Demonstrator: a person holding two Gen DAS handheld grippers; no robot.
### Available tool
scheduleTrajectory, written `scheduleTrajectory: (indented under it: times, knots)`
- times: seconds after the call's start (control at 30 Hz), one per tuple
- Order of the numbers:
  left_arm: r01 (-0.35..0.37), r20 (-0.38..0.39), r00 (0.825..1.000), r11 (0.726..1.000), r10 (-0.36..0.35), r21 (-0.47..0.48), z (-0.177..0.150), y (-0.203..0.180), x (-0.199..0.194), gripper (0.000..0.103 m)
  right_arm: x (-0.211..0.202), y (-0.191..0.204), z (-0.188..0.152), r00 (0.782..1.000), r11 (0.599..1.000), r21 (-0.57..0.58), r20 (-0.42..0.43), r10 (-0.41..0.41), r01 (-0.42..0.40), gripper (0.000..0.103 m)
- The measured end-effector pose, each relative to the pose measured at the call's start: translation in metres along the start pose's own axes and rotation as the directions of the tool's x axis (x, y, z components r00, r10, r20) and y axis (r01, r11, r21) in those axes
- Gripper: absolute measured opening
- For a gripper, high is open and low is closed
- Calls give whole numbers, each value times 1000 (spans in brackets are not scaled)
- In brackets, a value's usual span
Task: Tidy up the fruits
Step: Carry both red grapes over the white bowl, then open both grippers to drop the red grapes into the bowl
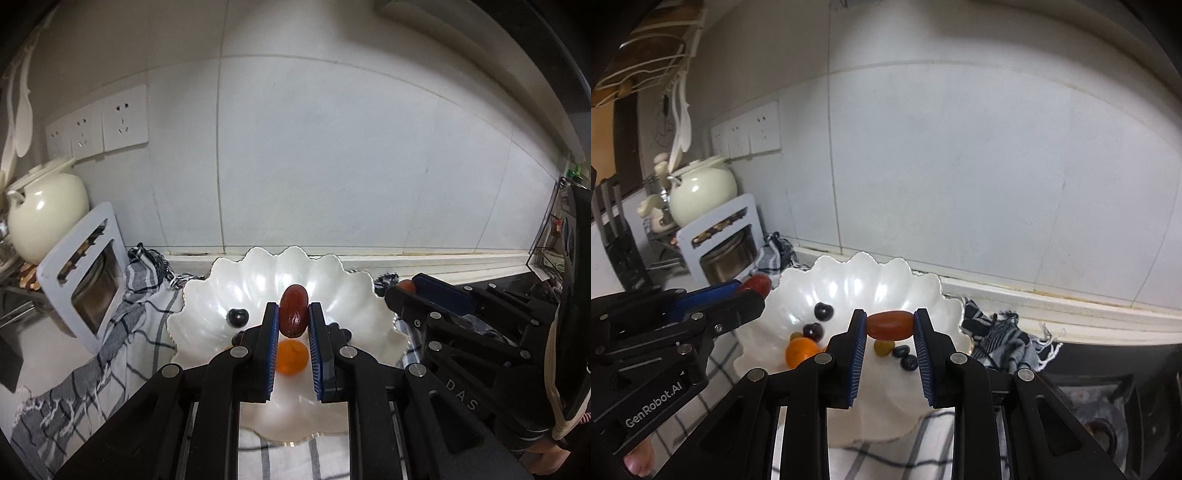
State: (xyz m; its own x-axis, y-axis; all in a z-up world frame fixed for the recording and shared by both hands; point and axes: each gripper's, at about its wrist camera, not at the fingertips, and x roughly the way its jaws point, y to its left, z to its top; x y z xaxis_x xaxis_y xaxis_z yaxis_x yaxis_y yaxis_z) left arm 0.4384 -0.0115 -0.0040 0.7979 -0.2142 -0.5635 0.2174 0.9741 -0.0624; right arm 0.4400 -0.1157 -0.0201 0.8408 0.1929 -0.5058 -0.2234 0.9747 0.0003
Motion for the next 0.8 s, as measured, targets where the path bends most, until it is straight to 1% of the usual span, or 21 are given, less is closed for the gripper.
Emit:
scheduleTrajectory:
  times: [0.23,0.4,0.53,0.63,0.8]
  knots:
    - [-4,-88,996,1000,5,2,13,8,42,17,47,-9,12,995,999,24,-96,26,-24,27]
    - [-14,-147,989,1000,13,-8,19,17,72,17,76,-14,17,988,1000,28,-151,17,-13,27]
    - [-6,-198,980,999,-2,-41,23,25,96,17,100,-17,21,980,1000,26,-200,8,-3,27]
    - [-12,-227,974,998,-1,-55,22,29,110,17,113,-18,23,974,1000,24,-226,6,0,27]
    - [-18,-286,958,997,-4,-77,21,36,132,17,127,-18,23,964,1000,5,-266,-11,13,27]
